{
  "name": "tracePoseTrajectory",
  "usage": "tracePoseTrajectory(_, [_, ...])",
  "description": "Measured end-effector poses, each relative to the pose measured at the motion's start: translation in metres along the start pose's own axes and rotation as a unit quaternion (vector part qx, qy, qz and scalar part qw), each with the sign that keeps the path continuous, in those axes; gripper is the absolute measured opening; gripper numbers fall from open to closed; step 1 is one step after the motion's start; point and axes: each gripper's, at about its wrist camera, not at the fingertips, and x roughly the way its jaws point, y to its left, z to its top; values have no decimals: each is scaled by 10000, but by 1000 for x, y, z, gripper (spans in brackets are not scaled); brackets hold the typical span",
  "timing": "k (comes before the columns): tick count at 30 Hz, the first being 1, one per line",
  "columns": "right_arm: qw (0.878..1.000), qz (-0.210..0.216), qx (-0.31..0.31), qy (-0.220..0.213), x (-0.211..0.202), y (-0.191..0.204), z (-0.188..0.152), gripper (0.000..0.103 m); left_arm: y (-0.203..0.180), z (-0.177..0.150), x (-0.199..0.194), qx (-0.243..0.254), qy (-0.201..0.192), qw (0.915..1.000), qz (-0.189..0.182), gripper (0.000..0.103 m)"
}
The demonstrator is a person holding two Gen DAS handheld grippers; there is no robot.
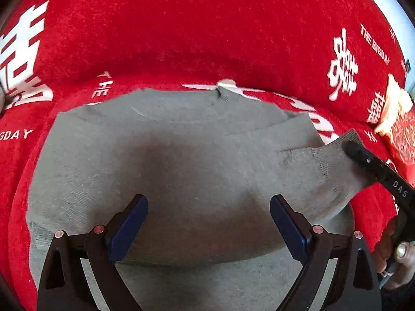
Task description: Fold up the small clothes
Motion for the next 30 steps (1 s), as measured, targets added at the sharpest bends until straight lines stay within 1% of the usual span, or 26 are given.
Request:
tracePoseTrajectory(2, [9994, -151, -157, 279, 18, 1, 2, 6, 4, -2, 6, 16, 129, 9998, 141, 95])
tracePoseTrajectory(5, [9976, -238, -100, 640, 28, -10, -6, 9, 11, -7, 6, 50, 119, 9997, 229, 95])
tracePoseTrajectory(6, [9973, -263, -23, 682, 26, -14, -7, 19, 12, -8, 3, 36, 91, 9998, 197, 95])
tracePoseTrajectory(7, [9971, -315, 92, 683, 21, -19, -9, 35, 15, -8, -3, 10, 31, 9999, 147, 95])
tracePoseTrajectory(8, [9974, -374, 220, 581, 12, -23, -10, 43, 17, -8, -9, 15, -53, 9999, 112, 95])
tracePoseTrajectory(9, [9979, -417, 306, 395, -1, -27, -11, 54, 18, -8, -13, 45, -129, 9998, 126, 95])
tracePoseTrajectory(10, [9982, -435, 345, 208, -14, -28, -12, 59, 21, -7, -17, 78, -212, 9995, 200, 95])
tracePoseTrajectory(11, [9986, -391, 362, 28, -26, -24, -10, 60, 24, -6, -20, 70, -275, 9992, 297, 95])
tracePoseTrajectory(13, [9991, -184, 366, -85, -37, -12, -7, 62, 32, -4, -16, -51, -162, 9994, 308, 95])
tracePoseTrajectory(15, [9994, 159, 269, 114, -30, 7, -5, 63, 37, -5, -11, -107, -90, 9991, 400, 95])
tracePoseTrajectory(17, [9984, 368, 178, 381, -15, 23, -8, 63, 42, -9, -8, -121, -64, 9986, 509, 95])
tracePoseTrajectory(18, [9982, 319, 85, 506, -6, 29, -12, 63, 43, -11, -8, -125, -51, 9986, 507, 95])
tracePoseTrajectory(19, [9975, 147, 14, 684, 4, 33, -19, 63, 44, -13, -8, -102, -56, 9986, 512, 95])
tracePoseTrajectory(21, [9954, -157, -5, 947, 19, 32, -31, 63, 43, -18, -9, 56, -83, 9983, 576, 95])
tracePoseTrajectory(22, [9945, -222, -16, 1021, 23, 30, -37, 62, 41, -20, -8, 150, -81, 9979, 627, 95])
tracePoseTrajectory(23, [9957, -223, -104, 897, 20, 29, -42, 62, 39, -22, -8, 264, -95, 9971, 701, 95])
tracePoseTrajectory(24, [9955, -326, -199, 872, 17, 32, -44, 63, 38, -24, -9, 327, -113, 9966, 747, 95])
tracePoseTrajectory(25, [9947, -427, -242, 906, 14, 35, -44, 63, 37, -25, -11, 353, -137, 9962, 790, 95])
tracePoseTrajectory(26, [9946, -530, -292, 849, 7, 41, -43, 63, 37, -26, -15, 319, -180, 9961, 801, 95])
tracePoseTrajectory(27, [9953, -516, -365, 730, -1, 48, -42, 66, 37, -26, -18, 273, -220, 9965, 764, 95])
tracePoseTrajectory(28, [9960, -470, -456, 602, -9, 56, -42, 76, 37, -27, -22, 225, -261, 9969, 702, 95])
tracePoseTrajectory(29, [9962, -453, -560, 497, -16, 66, -43, 80, 36, -29, -24, 199, -278, 9972, 661, 95])
tracePoseTrajectory(30, [9958, -467, -632, 460, -19, 73, -45, 82, 36, -31, -25, 214, -269, 9971, 684, 95])
